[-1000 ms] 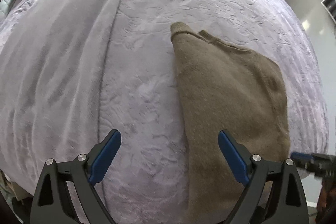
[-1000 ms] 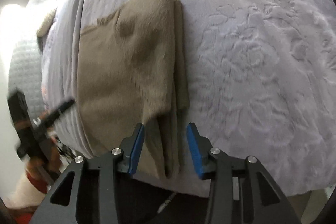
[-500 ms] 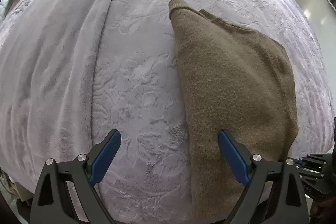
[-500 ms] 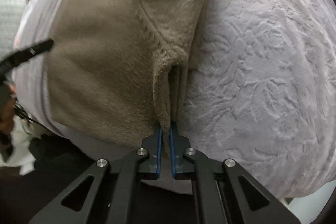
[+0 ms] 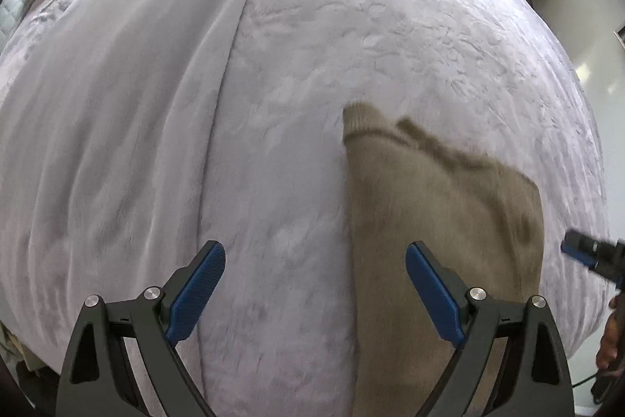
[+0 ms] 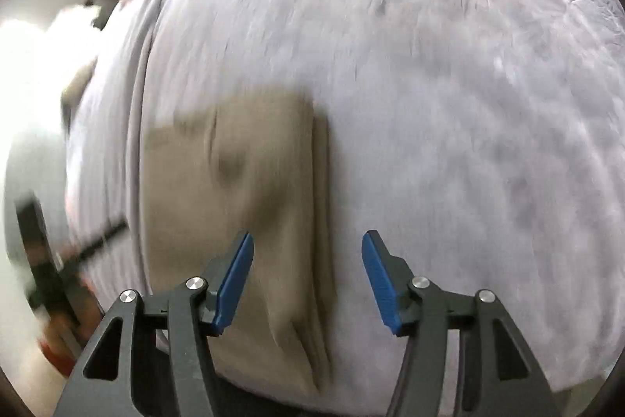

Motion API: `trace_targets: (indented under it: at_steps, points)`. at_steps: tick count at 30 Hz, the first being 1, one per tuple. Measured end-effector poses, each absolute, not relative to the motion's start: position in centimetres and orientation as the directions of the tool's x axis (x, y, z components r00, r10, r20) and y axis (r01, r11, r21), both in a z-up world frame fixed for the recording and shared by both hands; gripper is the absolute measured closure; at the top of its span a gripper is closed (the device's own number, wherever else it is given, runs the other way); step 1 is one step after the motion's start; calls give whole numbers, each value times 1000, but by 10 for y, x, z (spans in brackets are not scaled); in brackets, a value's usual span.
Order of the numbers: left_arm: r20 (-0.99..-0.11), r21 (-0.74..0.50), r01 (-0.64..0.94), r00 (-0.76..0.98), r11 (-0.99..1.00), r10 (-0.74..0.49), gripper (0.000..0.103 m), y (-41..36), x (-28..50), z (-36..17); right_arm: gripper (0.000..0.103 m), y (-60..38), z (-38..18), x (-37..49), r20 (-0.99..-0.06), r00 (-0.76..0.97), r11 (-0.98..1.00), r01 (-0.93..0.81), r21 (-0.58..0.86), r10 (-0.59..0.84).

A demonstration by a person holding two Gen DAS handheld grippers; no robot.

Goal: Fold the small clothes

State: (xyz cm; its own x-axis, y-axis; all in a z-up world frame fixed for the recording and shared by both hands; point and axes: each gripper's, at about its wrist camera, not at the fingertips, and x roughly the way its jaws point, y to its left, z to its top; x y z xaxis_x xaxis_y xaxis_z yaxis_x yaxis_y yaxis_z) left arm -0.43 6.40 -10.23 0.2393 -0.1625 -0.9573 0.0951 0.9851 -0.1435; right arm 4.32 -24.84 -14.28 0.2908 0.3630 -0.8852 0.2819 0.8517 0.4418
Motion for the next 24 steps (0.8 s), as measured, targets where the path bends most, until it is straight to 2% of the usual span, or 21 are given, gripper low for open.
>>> trace_targets:
  at_steps: [1,3,5,8,11,15,17,24]
  points:
    - [-961,-127,99,233,987,-147,9,59,2,-108,43,-244,-141,55,-883,299,857,267,441,361]
    - [-972,-93,108,205,990,-114,9,53,12,-124,54,-231,-140,73,-892,291,884,217,414,346]
    - [-981,-66,109,175,992,-85,9,50,15,-145,78,-218,-153,86,-919,220,915,171,365,326]
    - [-980,-109,68,161,992,-118,5,56,17,-150,86,-205,-193,100,-961,106,952,144,270,257]
    - [-980,-102,74,165,992,-113,4,59,17,-147,86,-210,-199,99,-951,127,932,198,303,282]
    - [-980,-93,79,171,992,-106,4,64,11,-142,86,-211,-191,94,-952,122,941,158,299,282]
    - [-979,-92,77,176,993,-105,4,67,8,-139,81,-216,-186,91,-956,113,945,159,286,270]
    - [-979,-86,69,179,994,-97,4,70,0,-135,81,-229,-178,70,-951,122,929,208,306,285]
